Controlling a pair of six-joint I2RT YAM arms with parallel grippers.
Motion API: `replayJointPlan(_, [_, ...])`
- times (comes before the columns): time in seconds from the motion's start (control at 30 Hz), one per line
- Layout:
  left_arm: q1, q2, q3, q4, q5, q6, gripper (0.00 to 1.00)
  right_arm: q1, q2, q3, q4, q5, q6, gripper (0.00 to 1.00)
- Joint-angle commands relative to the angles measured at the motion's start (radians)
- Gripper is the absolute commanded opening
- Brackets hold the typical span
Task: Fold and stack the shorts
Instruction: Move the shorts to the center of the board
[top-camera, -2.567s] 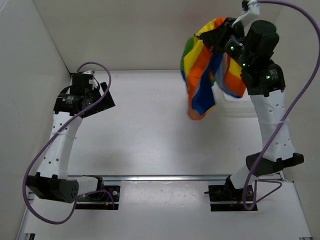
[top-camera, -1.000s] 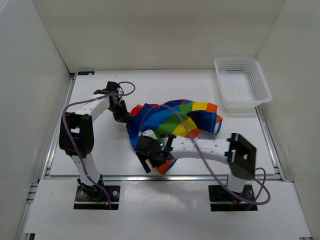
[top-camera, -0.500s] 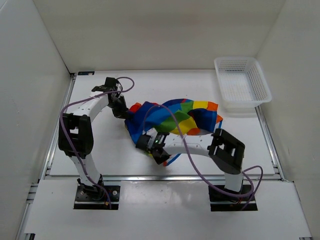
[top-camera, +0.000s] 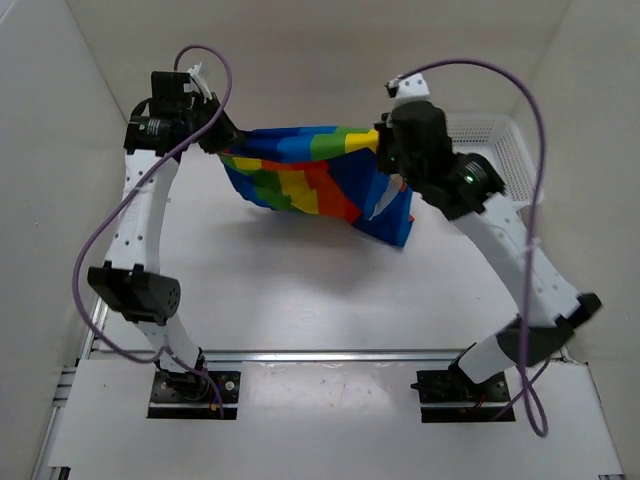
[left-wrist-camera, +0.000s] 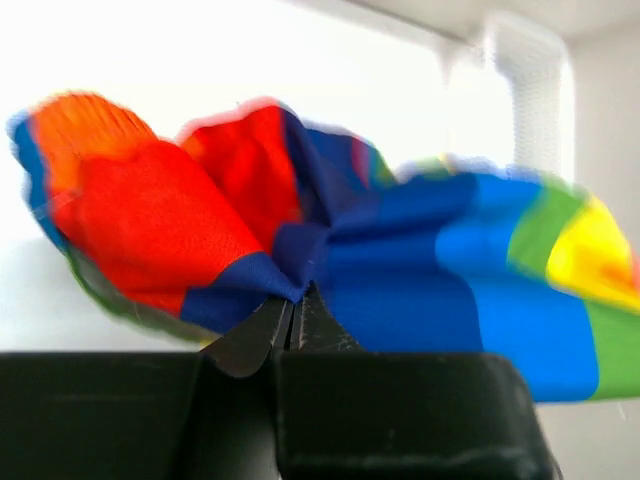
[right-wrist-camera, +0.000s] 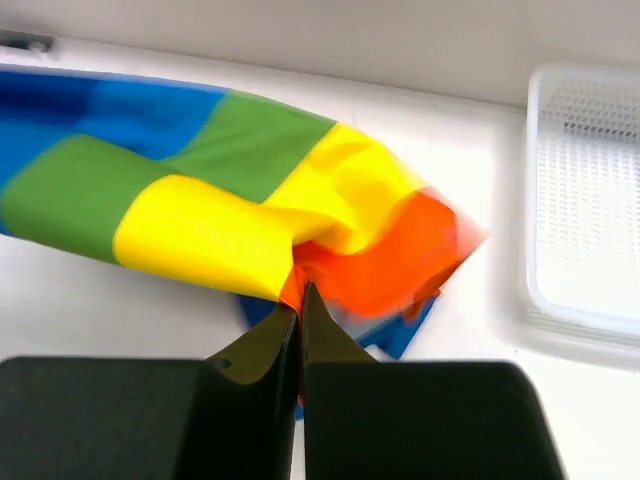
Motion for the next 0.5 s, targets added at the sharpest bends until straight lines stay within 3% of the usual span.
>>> replayJointPlan(0.0, [-0.008,-0.163,-0.139,-0.071,-0.027,0.009,0.10,0.044,-0.140,-0.193,-0.045,0.118,-0.048,0.00])
replayJointPlan(0.03, [-0.017,-0.257,-0.220,-0.056,-0.027,0.009,0.10,0.064,-0.230,-0.284,-0.020,0.179,-0.028,0.00])
replayJointPlan(0.07, [-0.031,-0.310,-0.412,-0.015,-0.007,0.009,0.33,0.107,-0.277,-0.375,0.000,0.210,-0.003,0.00])
replayJointPlan(0.13, [-0.031,-0.408,-0.611,0.022,0.027,-0.003,0.77,0.136,-0.398,-0.633,0.014,0.267,0.108,0.05])
replayJointPlan(0.17, [-0.031,-0.484,-0.765,0.033,0.039,-0.013,1.00,0.136,-0.429,-0.706,0.014,0.290,0.149,0.44])
replayJointPlan(0.2, [-0.031,-0.511,-0.818,0.033,0.039,-0.014,1.00,0.136,-0.455,-0.766,-0.004,0.290,0.181,0.67])
replayJointPlan(0.27, [-0.019,-0.557,-0.891,0.033,0.013,0.009,1.00,0.107,-0.486,-0.857,-0.056,0.290,0.267,0.87])
replayJointPlan(0.3, [-0.019,-0.557,-0.891,0.024,-0.017,0.009,1.00,0.092,-0.486,-0.857,-0.073,0.278,0.285,0.94])
replayJointPlan(0.37, [0.004,-0.557,-0.877,0.009,-0.043,0.032,0.94,0.041,-0.486,-0.845,-0.084,0.197,0.296,0.94])
replayJointPlan(0.4, [0.018,-0.545,-0.857,-0.003,-0.065,0.042,0.85,0.023,-0.454,-0.834,-0.084,0.153,0.281,0.94])
replayJointPlan(0.43, [0.018,-0.534,-0.848,-0.004,-0.077,0.042,0.55,0.004,-0.439,-0.822,-0.084,0.111,0.281,0.91])
replayJointPlan(0.47, [0.027,-0.511,-0.839,-0.017,-0.086,0.042,0.40,-0.023,-0.423,-0.804,-0.104,0.070,0.281,0.87])
